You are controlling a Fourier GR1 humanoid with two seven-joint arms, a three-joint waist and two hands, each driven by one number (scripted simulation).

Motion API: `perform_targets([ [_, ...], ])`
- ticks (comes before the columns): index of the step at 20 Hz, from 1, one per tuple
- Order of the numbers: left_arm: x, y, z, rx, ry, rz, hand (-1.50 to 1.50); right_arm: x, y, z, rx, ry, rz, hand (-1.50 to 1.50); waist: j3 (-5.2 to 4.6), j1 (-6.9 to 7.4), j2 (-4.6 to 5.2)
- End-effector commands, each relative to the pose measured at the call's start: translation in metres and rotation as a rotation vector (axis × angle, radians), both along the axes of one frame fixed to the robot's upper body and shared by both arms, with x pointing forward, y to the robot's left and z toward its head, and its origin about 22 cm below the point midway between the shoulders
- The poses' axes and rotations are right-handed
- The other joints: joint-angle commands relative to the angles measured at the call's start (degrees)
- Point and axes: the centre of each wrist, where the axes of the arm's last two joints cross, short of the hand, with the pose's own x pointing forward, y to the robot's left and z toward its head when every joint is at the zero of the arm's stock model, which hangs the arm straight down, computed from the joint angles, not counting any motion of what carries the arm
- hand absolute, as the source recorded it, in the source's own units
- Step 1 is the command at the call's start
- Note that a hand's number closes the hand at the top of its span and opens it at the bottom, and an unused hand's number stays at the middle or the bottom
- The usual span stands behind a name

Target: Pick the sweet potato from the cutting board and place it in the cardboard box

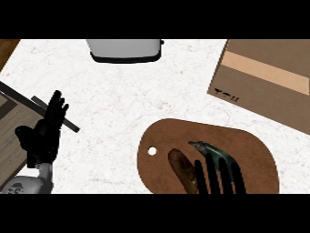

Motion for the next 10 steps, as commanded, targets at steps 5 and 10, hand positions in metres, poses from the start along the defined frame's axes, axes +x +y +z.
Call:
perform_targets([
  [5,0.002,0.013,-0.016,0.007,0.098,0.041,0.00,-0.006,0.056,-0.001,-0.005,0.048,-0.120,-1.50,-0.38,0.41,0.66],
  [10,0.001,0.000,-0.015,0.001,0.089,0.041,0.00,0.006,0.056,-0.018,-0.075,0.059,-0.160,-1.50,-0.34,0.87,0.71],
])
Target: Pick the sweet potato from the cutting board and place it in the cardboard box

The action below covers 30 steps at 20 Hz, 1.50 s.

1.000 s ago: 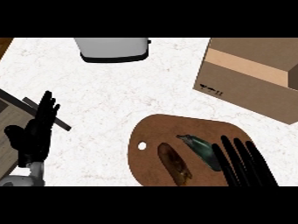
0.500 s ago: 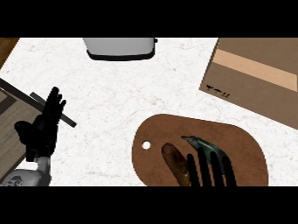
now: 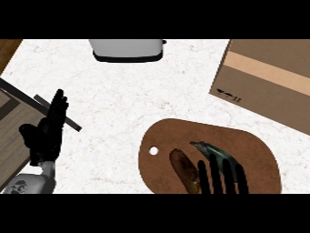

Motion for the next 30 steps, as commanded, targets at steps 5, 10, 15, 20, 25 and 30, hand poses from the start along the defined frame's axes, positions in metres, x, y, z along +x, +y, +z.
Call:
perform_targets([
  [5,0.002,0.014,-0.010,0.003,0.095,0.051,0.00,0.007,0.055,-0.018,-0.016,0.047,-0.155,-1.50,-0.57,0.19,0.71],
  [10,-0.011,0.014,-0.023,0.001,0.096,0.051,0.00,0.002,0.054,-0.016,-0.013,0.031,-0.189,-1.50,-0.58,0.20,0.54],
  [15,-0.006,0.002,-0.022,0.005,0.093,0.043,0.00,0.014,0.047,-0.013,0.008,0.039,-0.219,-1.50,-0.59,0.58,0.83],
  [20,-0.009,0.012,-0.015,-0.004,0.089,0.057,0.00,0.022,0.041,-0.027,-0.040,0.052,-0.270,-1.50,-0.53,0.94,0.65],
  [25,0.001,0.011,-0.014,0.013,0.079,0.054,0.00,0.020,0.047,-0.028,-0.069,0.051,-0.256,-1.50,-0.59,0.69,0.86],
  [30,0.001,-0.001,-0.018,0.003,0.090,0.045,0.00,0.031,0.037,-0.033,-0.078,0.074,-0.289,-1.50,-0.56,0.70,1.01],
])
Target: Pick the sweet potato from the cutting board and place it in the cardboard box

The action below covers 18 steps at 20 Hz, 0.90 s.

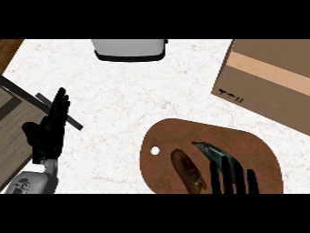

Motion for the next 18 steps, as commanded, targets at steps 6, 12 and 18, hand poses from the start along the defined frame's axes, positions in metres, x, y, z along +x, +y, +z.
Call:
perform_targets([
  [6,-0.002,0.022,-0.008,0.003,0.089,0.049,0.00,0.030,0.041,-0.037,-0.083,0.014,-0.142,-1.50,-0.55,0.41,0.56],
  [12,-0.008,0.013,-0.025,0.018,0.106,0.031,0.00,0.032,0.039,-0.039,-0.073,0.027,-0.155,-1.50,-0.60,0.28,0.77],
  [18,-0.012,0.017,-0.018,0.004,0.105,0.026,0.00,0.051,0.043,-0.052,-0.093,0.021,-0.149,-1.50,-0.53,0.99,0.56],
])
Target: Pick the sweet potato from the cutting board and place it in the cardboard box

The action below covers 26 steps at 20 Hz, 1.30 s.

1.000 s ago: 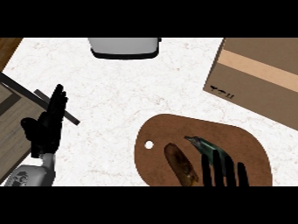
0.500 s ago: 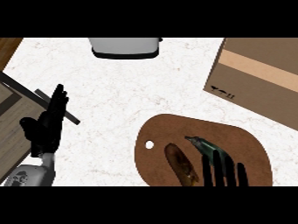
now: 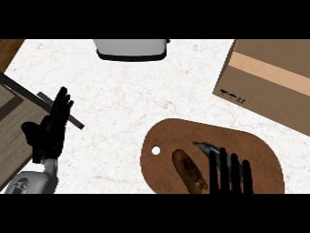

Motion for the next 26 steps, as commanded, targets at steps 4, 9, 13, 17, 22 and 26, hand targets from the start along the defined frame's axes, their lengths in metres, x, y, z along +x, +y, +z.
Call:
perform_targets([
  [4,0.007,0.009,-0.013,0.019,0.101,0.064,0.00,0.042,0.051,-0.034,-0.078,-0.007,-0.099,-1.50,-0.49,-0.26,0.48],
  [9,-0.020,0.003,-0.031,0.023,0.117,0.060,0.00,0.073,0.058,-0.065,-0.091,-0.043,0.033,1.50,-0.45,-0.08,0.20],
  [13,-0.005,0.026,-0.008,0.012,0.112,0.083,0.00,0.077,0.063,-0.053,-0.101,-0.090,0.049,1.50,-0.45,-0.66,0.02],
  [17,-0.006,0.028,-0.013,0.009,0.100,0.096,0.00,0.077,0.027,-0.051,0.220,0.103,0.100,1.50,-0.40,-1.19,0.30],
  [22,-0.024,0.025,-0.036,0.016,0.131,0.094,0.00,0.091,-0.020,-0.049,0.398,0.206,0.152,1.50,-0.45,-1.24,0.25],
  [26,-0.007,0.016,-0.024,0.011,0.108,0.082,0.00,0.085,-0.025,-0.036,0.396,0.176,0.209,1.50,-0.47,-1.40,-0.01],
])
